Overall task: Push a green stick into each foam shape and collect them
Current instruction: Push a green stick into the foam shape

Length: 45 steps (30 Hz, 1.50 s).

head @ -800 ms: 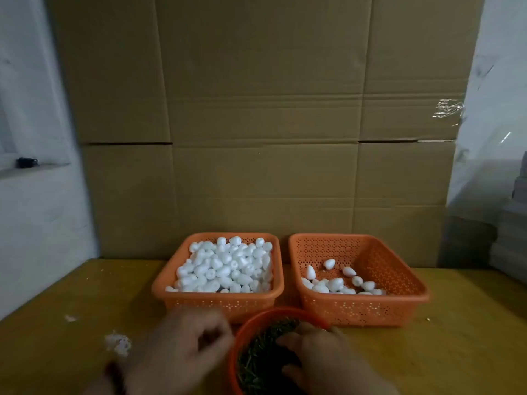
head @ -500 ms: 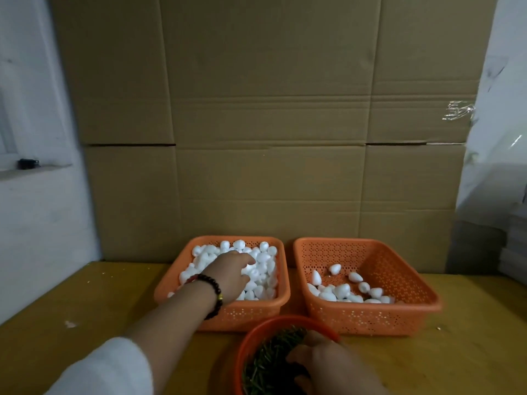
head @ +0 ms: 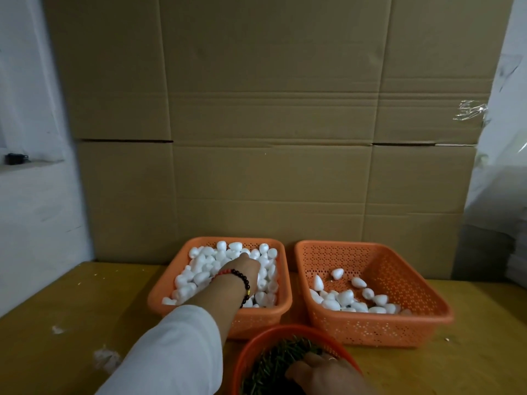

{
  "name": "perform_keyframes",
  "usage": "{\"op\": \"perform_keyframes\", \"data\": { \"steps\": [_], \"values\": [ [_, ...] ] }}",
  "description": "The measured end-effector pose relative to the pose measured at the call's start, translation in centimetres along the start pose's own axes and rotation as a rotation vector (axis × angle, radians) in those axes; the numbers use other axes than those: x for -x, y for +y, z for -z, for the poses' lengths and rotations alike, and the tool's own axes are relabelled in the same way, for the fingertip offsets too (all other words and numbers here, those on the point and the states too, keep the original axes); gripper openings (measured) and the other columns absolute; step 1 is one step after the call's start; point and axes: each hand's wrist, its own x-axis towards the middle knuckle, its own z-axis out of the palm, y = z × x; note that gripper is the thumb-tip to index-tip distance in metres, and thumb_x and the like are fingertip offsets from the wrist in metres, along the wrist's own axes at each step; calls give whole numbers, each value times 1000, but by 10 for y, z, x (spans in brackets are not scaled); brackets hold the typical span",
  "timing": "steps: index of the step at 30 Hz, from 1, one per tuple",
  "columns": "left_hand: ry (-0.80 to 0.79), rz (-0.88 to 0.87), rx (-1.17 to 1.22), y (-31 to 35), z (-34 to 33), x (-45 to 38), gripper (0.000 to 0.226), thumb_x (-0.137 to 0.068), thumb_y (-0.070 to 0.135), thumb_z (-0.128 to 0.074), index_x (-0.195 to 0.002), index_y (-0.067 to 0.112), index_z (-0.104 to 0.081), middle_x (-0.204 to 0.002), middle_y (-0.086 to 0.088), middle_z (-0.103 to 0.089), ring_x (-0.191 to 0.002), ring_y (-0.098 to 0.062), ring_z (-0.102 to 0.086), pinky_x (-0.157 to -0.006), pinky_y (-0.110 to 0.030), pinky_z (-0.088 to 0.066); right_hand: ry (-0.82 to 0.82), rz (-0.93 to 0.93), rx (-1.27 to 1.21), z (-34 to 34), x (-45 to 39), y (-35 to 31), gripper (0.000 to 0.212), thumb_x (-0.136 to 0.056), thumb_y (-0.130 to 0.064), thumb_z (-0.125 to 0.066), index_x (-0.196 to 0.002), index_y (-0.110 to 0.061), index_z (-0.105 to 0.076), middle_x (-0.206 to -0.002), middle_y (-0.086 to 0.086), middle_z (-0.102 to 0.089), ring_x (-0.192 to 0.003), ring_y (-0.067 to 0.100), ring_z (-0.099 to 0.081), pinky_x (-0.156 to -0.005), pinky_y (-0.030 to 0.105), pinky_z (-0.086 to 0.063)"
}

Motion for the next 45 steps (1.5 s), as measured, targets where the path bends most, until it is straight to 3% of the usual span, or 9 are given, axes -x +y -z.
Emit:
{"op": "perform_keyframes", "data": {
  "steps": [4, 8, 12, 16, 25, 31, 36, 40, 45],
  "values": [
    [67, -54, 65, 6, 16, 6, 35, -91, 30, -47, -125, 25, -53, -130, 1, -51, -124, -22, -41, -108, -42, -27, -14, 17, -4, 1, -1, 1, 40, -97, -46, -43, -134, -33, -45, -139, -4, -44, -135, 13, -36, -115, 34, -21],
    [218, -68, 708, -9, 23, 25, 18, -88, 21, -51, -89, 23, -69, -98, -2, -67, -91, -15, -59, -87, -38, -50, 18, 19, 14, -1, 0, 2, 40, -95, -44, -47, -132, -30, -47, -131, -1, -49, -128, 15, -42, -111, 33, -28],
    [344, -106, 1293, -17, 26, 65, 31, -82, 7, -64, -103, 29, -69, -88, 19, -72, -86, 1, -67, -74, -21, -55, 48, 35, 35, -2, 4, 5, 39, -95, -44, -45, -131, -30, -48, -127, -1, -51, -125, 16, -45, -109, 32, -29],
    [309, -212, 1700, -17, 17, 114, 45, -90, -2, -59, -113, 36, -65, -115, 17, -62, -100, -8, -68, -77, -26, -57, 50, 57, 41, -1, 7, 5, 40, -95, -42, -46, -132, -28, -48, -128, 1, -51, -124, 18, -46, -107, 32, -32],
    [174, -325, 1788, -6, 2, 165, 58, -87, -12, -56, -113, 38, -69, -116, 30, -62, -113, -5, -61, -80, -26, -55, 93, 58, -27, -2, 11, 4, 37, -94, -25, -48, -130, -32, -51, -127, -1, -53, -121, 20, -49, -100, 29, -40],
    [183, -419, 1685, -4, -1, 171, 50, -74, -10, -71, -107, 27, -73, -111, 11, -68, -118, -7, -57, -97, -33, -48, 124, 74, -61, -4, 11, 5, 32, -92, -22, -50, -121, -33, -56, -119, -4, -54, -110, 19, -56, -91, 27, -45],
    [129, -479, 1681, -3, -6, 170, 41, -72, -5, -73, -97, 26, -69, -95, 2, -70, -95, -12, -64, -82, -25, -52, 146, 83, -79, -4, 14, 6, 31, -93, -21, -50, -120, -35, -56, -118, -8, -52, -107, 14, -55, -89, 24, -45],
    [99, -483, 1723, -3, -8, 169, 33, -70, -2, -74, -87, 25, -67, -99, -3, -70, -103, -13, -63, -87, -33, -53, 147, 93, -101, -2, 15, 6, 31, -94, -20, -52, -120, -36, -57, -118, -9, -52, -108, 10, -54, -90, 19, -42],
    [56, -482, 1797, -3, -6, 170, 24, -80, 10, -67, -100, 24, -71, -101, -4, -70, -87, -19, -68, -77, -31, -55, 117, 80, -107, 2, 15, 6, 33, -94, -19, -52, -122, -35, -58, -124, -7, -50, -114, 11, -51, -94, 18, -41]
  ]
}}
